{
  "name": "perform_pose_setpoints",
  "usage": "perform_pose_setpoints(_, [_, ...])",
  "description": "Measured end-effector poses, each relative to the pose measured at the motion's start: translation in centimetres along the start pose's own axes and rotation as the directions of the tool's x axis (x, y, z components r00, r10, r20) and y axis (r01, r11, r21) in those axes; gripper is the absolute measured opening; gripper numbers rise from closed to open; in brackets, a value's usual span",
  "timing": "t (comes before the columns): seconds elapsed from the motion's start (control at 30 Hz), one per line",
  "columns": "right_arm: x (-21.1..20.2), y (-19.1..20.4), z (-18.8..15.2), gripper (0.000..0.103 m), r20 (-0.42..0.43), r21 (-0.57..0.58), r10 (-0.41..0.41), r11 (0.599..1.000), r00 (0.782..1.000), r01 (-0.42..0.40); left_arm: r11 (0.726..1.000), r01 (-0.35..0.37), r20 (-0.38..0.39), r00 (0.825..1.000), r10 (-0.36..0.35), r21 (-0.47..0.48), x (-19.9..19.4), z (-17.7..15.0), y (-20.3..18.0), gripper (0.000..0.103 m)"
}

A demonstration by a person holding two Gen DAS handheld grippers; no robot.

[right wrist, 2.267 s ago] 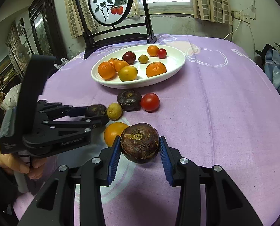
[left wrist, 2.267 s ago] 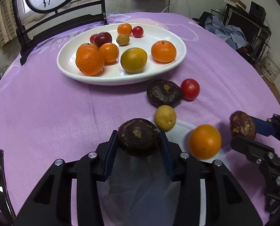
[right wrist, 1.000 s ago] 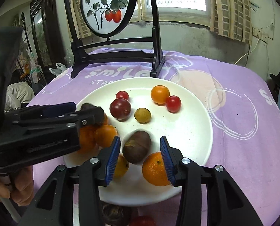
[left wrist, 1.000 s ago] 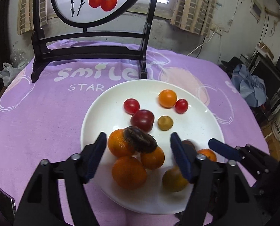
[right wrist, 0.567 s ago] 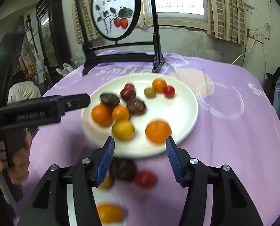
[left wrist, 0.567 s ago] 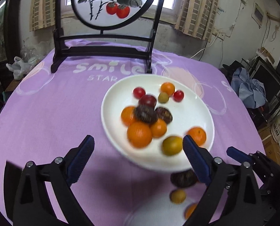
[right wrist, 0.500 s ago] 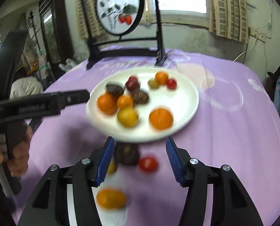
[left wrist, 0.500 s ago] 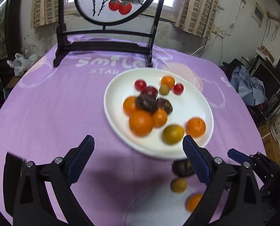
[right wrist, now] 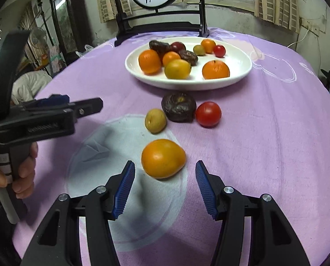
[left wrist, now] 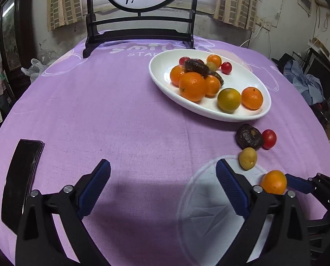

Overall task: Organize fruits
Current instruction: 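Grasp a large orange with the right tool while the left tool grasps a small lemon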

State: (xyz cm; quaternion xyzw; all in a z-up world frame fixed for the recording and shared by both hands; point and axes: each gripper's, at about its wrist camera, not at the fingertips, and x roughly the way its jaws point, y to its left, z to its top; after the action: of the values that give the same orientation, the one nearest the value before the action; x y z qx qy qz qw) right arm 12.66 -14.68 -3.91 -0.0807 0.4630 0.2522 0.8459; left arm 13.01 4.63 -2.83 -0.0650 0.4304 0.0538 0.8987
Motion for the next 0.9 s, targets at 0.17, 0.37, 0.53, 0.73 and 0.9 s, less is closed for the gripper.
perform_pose_setpoints(0.17, [1.0,0.7,0.4,0.058,-0.003,-0.014,-0.044,0.999,0.999,0.044,0.999,0.008,-0.023,1.0,-0.009,-0.032,0.6,0.3,0.8,0.094])
perform_pose_setpoints(0.37, [1.1,0.8,0.7,0.042,0.014,-0.012,-0.098,0.995,0.995,0.098,0.999,0.041,-0.055,0.998,-0.04,0.004,1.0,0.0,-0.1,0.094])
perform_pose_setpoints(0.53, [-0.3,-2.0,0.3,0.042,0.042,0.095,-0.081,0.993,0.996,0.077,0.998,0.051,-0.055,0.997,-0.049,0.041,1.1,-0.5,-1.1,0.094])
perform_pose_setpoints(0.73, [-2.1,-5.4,-0.7,0.042,0.078,0.204,-0.084,0.977,0.993,0.067,0.993,0.084,-0.06,0.995,-0.079,0.088,1.2,-1.1,-2.5,0.094])
perform_pose_setpoints(0.9, [-3.2,-5.9,-1.1,0.042,0.106,0.209,-0.086,0.976,0.991,0.063,0.991,0.114,-0.132,0.986,-0.104,0.068,1.6,-1.6,-3.5,0.094])
